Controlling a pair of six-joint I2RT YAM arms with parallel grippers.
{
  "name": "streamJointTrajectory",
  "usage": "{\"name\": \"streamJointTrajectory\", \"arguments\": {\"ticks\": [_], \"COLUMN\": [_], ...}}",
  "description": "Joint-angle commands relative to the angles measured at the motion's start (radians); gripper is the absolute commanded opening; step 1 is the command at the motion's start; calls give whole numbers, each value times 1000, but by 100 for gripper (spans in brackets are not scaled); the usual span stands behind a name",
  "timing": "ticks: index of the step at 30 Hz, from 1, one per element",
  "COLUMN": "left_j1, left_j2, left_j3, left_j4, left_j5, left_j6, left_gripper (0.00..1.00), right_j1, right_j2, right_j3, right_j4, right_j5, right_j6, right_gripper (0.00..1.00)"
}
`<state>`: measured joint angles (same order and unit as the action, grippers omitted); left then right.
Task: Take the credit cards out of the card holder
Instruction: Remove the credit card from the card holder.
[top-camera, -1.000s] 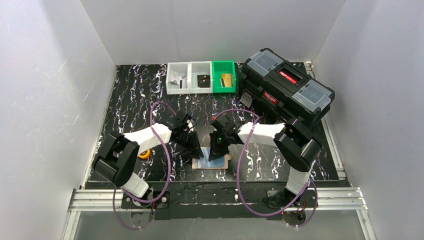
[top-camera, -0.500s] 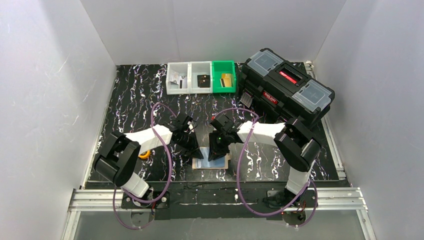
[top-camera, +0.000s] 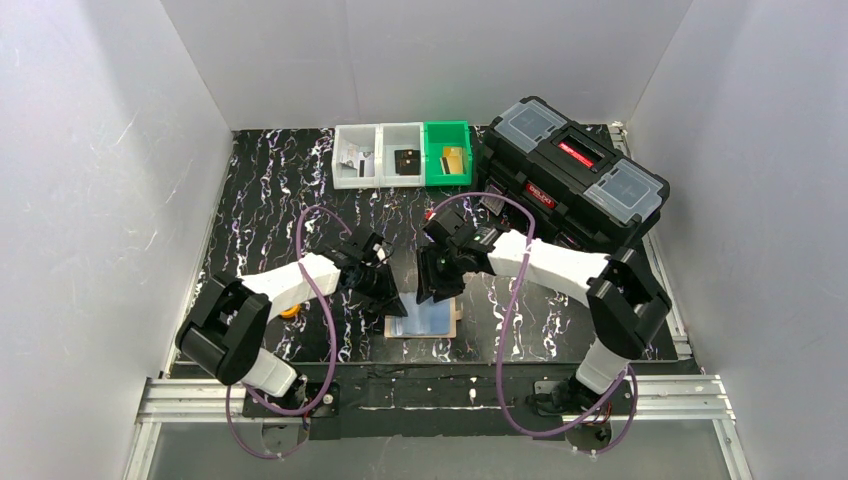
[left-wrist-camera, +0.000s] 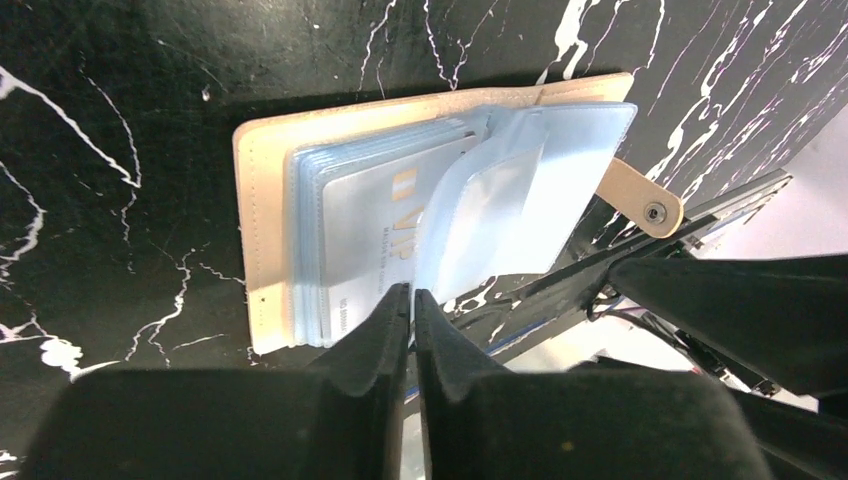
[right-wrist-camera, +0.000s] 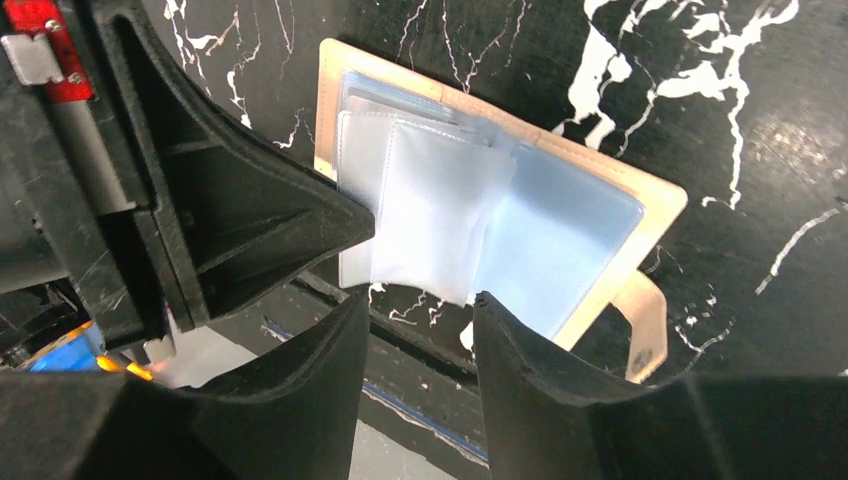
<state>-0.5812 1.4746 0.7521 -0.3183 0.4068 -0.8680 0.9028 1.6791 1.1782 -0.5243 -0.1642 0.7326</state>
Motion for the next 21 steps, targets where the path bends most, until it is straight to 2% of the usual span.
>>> {"name": "streamJointTrajectory", "arguments": {"ticks": [1,6,9,21], "left_j1": [-19,-36,-45,-97], "left_j2": [-54,-56,-55,16], "left_j3": [21,47,61,145], "left_j4": [-27,-23,-20,-1], "left_j5": [6,10,10,2], "left_j6": [3,4,1,-6], "left_gripper": [12,31,37,42], "right_j1": [-5,-14,-16,-37], "right_j2": [-66,-98,-112,-187], "right_j3": [32,26,21,-24], "right_j4": [-85,-106,-112,-128], "right_j5": [61,74,80,108], "right_j6": [-12,-13,-11,6], "right_gripper": [51,51,51,51]}}
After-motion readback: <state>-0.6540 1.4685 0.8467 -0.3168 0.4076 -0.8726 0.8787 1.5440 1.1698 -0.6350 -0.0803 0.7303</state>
